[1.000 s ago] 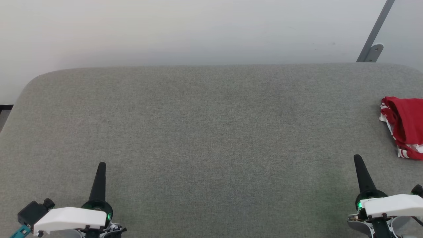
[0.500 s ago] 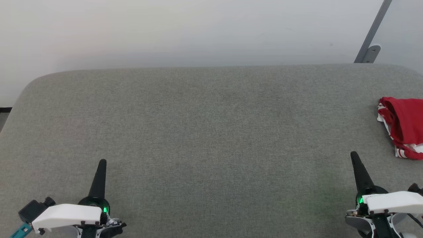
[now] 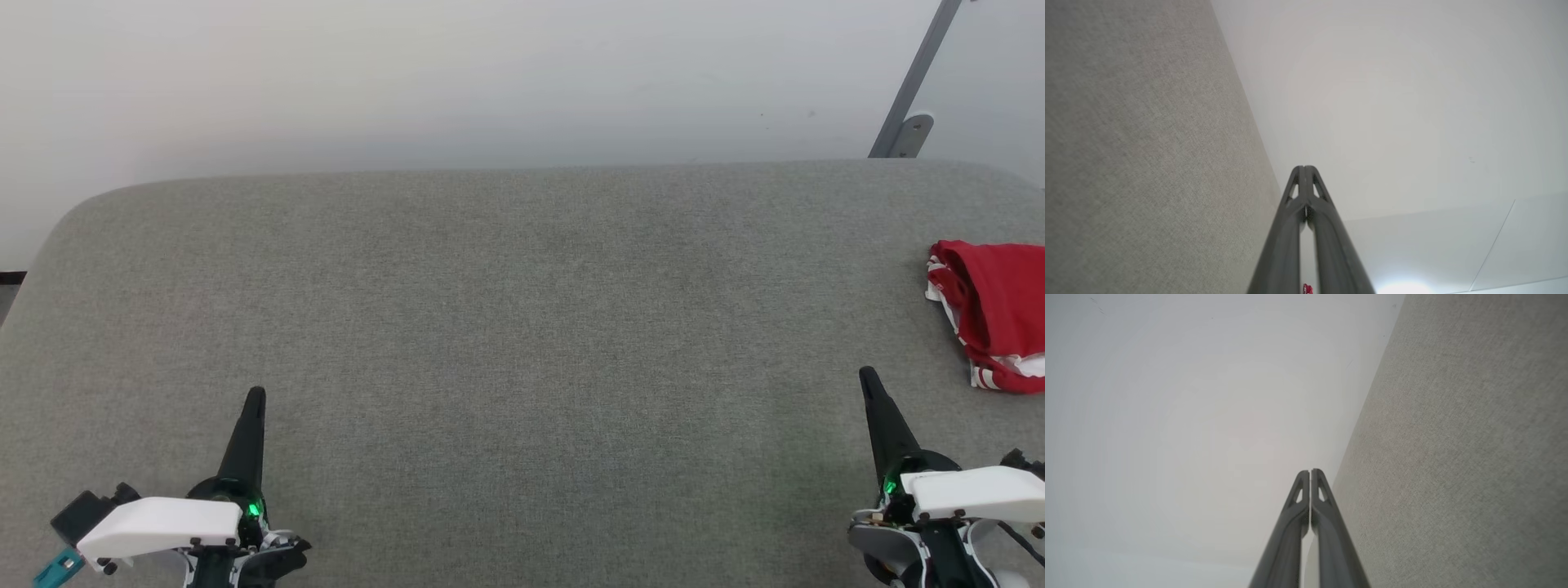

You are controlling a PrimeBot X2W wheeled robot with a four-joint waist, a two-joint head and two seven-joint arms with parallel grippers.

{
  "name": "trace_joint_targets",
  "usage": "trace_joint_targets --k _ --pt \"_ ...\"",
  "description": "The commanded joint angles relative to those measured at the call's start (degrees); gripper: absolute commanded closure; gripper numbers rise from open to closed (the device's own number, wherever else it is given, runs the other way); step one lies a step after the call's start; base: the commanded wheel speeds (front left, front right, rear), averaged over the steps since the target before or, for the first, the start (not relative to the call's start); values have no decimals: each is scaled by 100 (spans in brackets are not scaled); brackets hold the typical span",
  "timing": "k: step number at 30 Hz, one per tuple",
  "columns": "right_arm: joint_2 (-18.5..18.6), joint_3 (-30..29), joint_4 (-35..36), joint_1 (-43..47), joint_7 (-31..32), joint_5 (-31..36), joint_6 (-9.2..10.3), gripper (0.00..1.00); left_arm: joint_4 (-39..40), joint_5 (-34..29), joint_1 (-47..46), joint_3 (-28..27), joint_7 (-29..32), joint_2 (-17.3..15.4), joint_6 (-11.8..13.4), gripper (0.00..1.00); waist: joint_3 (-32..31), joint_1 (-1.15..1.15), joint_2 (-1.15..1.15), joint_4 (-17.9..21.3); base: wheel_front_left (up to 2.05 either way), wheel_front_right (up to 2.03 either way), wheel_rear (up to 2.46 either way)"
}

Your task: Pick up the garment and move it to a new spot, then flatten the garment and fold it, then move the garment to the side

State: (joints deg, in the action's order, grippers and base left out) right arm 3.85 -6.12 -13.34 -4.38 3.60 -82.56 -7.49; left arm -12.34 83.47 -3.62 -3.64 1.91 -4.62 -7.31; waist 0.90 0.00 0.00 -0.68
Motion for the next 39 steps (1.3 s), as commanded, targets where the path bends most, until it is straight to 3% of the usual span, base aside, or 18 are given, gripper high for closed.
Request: trace_joint_targets --k 1,27,39 --pt "-17 -21 4 -92 46 -131 -1 100 -1 159 -123 -23 41 -7 -25 100 -4 0 0 4 0 0 0" --pt "-108 -44 -79 -219 316 -1023 0 100 -174 1083 -286 -110 330 33 -31 100 -72 0 0 67 0 0 0" --pt "-102 -42 -78 -201 310 -995 0 100 -172 1033 -288 -135 351 54 -31 100 -73 0 0 68 0 0 0"
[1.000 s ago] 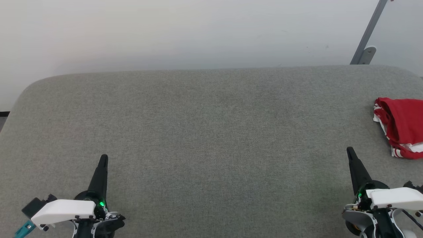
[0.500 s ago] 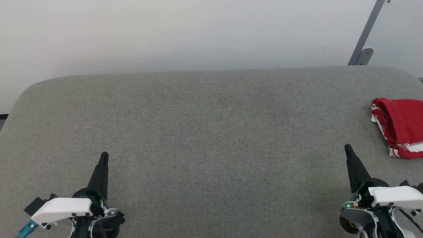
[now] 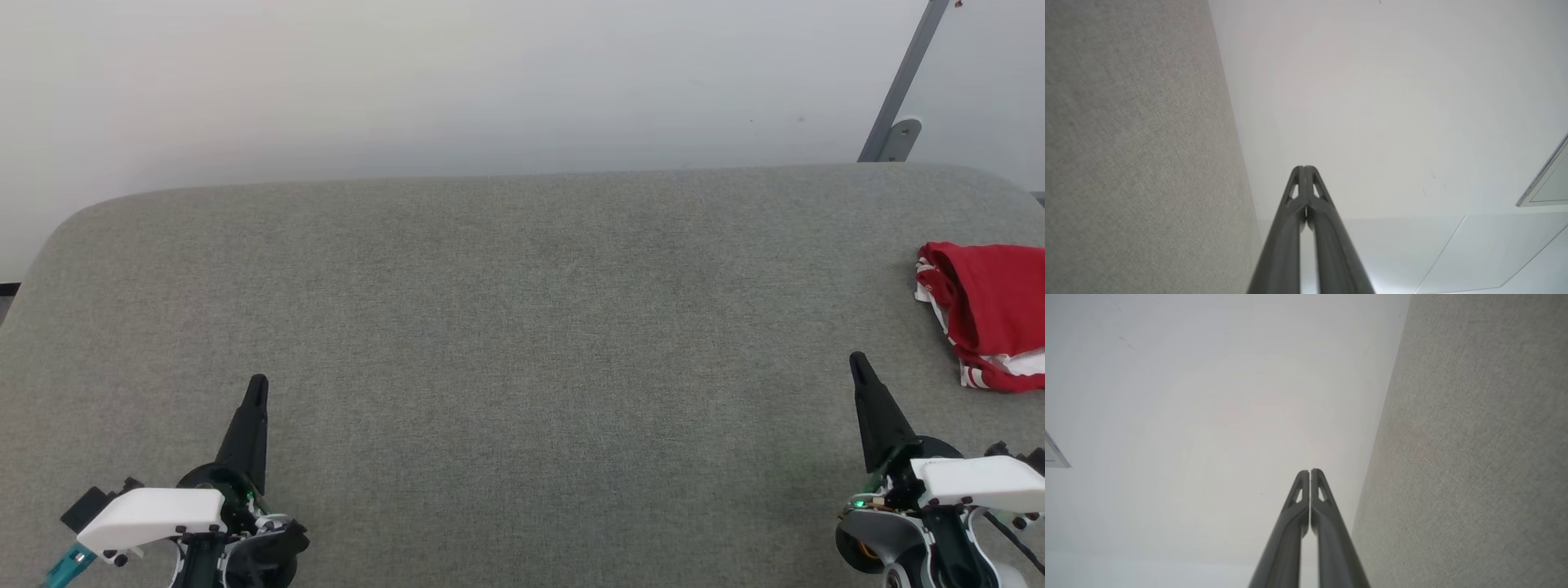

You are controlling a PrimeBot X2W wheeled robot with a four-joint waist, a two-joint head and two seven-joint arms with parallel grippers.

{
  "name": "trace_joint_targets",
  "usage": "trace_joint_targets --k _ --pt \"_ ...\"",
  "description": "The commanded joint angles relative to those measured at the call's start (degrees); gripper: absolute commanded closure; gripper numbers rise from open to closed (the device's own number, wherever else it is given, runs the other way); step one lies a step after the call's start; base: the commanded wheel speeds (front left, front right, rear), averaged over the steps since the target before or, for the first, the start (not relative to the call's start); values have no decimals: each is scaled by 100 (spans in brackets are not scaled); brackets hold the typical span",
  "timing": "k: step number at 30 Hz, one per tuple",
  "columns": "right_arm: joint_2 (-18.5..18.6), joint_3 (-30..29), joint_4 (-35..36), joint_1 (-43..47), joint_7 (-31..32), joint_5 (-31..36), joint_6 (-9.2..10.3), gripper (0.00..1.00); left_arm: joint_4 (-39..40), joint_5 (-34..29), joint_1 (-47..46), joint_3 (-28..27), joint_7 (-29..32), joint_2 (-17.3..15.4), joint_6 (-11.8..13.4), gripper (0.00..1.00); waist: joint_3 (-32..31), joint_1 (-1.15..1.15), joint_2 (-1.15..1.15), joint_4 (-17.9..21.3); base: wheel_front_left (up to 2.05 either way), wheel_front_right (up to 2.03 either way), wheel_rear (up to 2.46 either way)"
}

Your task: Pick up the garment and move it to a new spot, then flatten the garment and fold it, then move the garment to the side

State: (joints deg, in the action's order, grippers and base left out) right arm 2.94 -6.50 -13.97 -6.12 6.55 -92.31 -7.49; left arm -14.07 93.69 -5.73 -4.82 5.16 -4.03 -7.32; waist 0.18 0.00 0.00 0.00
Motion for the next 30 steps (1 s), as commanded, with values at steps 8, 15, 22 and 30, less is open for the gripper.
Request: trace_joint_targets --k 8,15,22,30 --pt "-12 -7 -16 -27 16 -18 0 100 1 -8 -78 -31 39 5 -30 100 0 0 0 0 0 0 0" --pt "-13 -6 -16 -27 17 -17 0 100 0 -22 -79 -45 51 15 -30 100 0 0 0 0 0 0 0" --pt "-12 -8 -16 -27 17 -16 0 100 0 -32 -81 -56 55 24 -30 100 0 0 0 0 0 0 0" --pt "-13 -9 -16 -27 18 -15 0 100 -1 -41 -82 -69 68 35 -30 100 0 0 0 0 0 0 0"
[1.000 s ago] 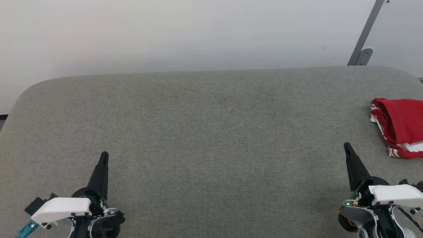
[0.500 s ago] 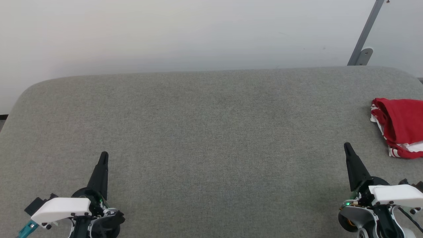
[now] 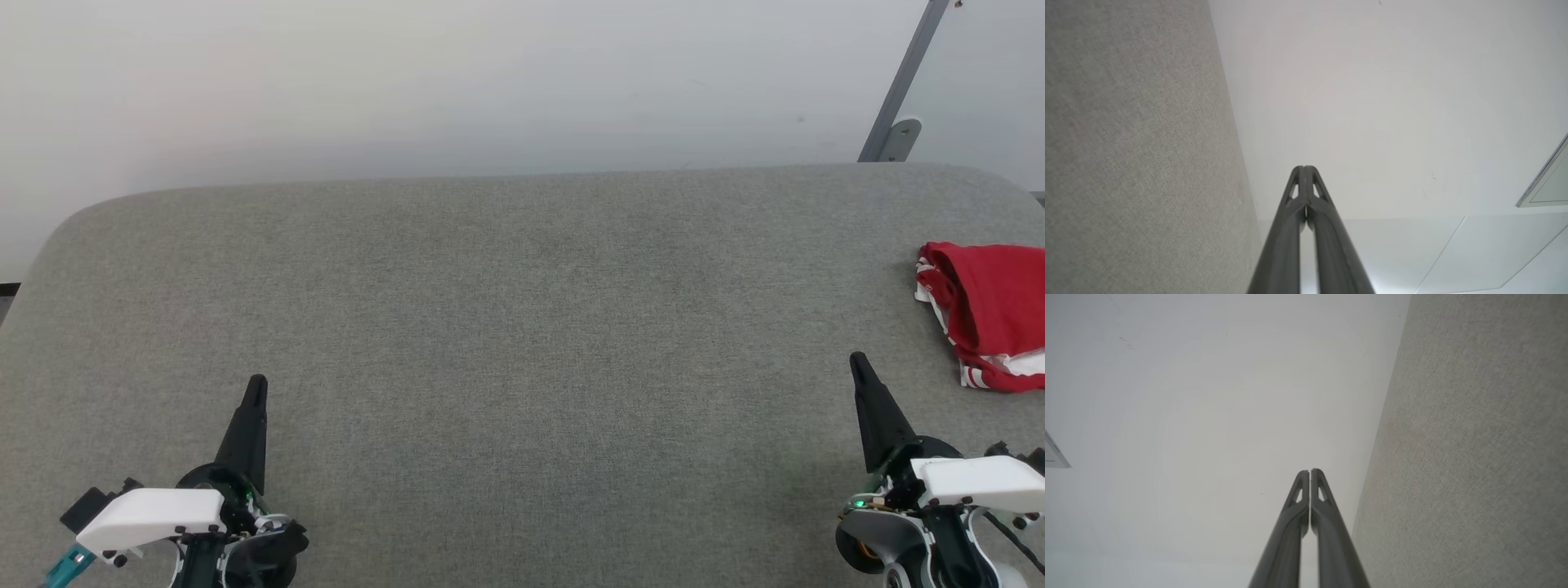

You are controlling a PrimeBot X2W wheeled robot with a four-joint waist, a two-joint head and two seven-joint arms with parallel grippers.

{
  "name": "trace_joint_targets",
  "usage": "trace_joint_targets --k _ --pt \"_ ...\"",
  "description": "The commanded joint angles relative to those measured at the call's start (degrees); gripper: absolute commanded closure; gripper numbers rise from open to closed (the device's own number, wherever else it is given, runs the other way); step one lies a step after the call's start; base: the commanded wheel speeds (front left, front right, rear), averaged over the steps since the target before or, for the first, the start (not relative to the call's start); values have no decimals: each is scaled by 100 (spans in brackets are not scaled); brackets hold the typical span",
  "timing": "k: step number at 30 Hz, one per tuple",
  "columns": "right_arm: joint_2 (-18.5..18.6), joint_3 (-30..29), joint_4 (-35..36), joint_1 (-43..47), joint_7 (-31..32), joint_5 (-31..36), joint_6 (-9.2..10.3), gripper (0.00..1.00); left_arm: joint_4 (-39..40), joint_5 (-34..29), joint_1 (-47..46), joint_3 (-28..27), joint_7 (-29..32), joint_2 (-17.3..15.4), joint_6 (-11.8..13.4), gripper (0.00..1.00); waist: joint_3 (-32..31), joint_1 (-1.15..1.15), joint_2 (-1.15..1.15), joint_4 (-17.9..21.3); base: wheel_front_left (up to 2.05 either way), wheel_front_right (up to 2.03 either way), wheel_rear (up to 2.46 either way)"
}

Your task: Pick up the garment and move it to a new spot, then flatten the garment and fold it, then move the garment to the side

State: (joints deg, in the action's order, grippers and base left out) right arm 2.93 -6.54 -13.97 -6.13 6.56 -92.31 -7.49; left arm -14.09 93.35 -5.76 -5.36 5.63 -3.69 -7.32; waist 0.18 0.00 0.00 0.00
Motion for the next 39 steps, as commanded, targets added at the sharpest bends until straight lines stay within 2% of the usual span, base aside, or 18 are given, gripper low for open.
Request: trace_joint_targets --k 1,39 --pt "-12 -3 -16 -26 17 -15 0 100 1 -9 -79 -17 23 2 -30 100 0 0 0 0 0 0 0" --pt "-14 -5 -16 -27 18 -12 0 100 -1 -55 -83 -64 55 36 -30 100 0 0 0 0 0 0 0"
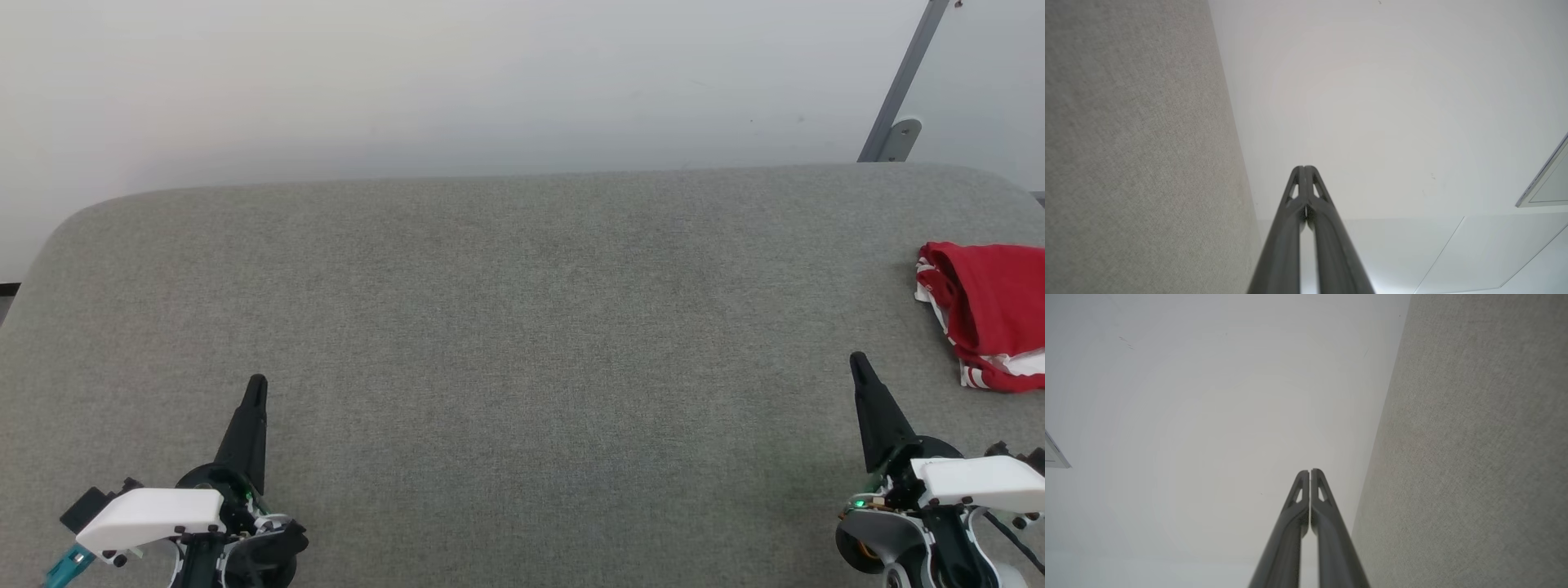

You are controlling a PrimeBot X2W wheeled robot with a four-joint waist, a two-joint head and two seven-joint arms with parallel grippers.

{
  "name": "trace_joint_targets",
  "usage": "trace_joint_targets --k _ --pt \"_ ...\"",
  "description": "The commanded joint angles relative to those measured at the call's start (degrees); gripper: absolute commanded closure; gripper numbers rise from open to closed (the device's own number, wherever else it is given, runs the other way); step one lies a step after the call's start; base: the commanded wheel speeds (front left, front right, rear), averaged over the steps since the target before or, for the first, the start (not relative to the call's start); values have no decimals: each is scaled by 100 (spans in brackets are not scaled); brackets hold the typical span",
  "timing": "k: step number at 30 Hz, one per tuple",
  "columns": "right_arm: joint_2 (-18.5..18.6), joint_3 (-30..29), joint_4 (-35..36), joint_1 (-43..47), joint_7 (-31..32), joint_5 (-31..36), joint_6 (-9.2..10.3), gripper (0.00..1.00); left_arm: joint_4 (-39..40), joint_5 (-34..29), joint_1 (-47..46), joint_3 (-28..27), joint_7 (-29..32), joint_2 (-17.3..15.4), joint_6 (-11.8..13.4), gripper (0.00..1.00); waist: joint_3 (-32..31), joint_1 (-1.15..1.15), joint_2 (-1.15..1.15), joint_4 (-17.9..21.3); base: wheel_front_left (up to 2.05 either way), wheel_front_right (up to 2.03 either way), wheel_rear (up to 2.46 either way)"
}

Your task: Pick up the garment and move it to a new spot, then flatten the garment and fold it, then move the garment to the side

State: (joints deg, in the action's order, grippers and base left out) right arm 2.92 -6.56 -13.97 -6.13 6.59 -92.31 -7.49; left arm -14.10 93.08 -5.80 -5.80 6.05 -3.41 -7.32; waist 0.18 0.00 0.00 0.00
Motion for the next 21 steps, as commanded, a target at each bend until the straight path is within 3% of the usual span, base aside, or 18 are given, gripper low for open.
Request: trace_joint_targets --k 1,21 --pt "-13 -3 -16 -27 16 -12 0 100 0 -30 -79 -20 14 10 -30 100 0 0 0 0 0 0 0" --pt "-13 -4 -17 -27 16 -11 0 100 0 -40 -78 -37 33 23 -30 100 0 0 0 0 0 0 0"
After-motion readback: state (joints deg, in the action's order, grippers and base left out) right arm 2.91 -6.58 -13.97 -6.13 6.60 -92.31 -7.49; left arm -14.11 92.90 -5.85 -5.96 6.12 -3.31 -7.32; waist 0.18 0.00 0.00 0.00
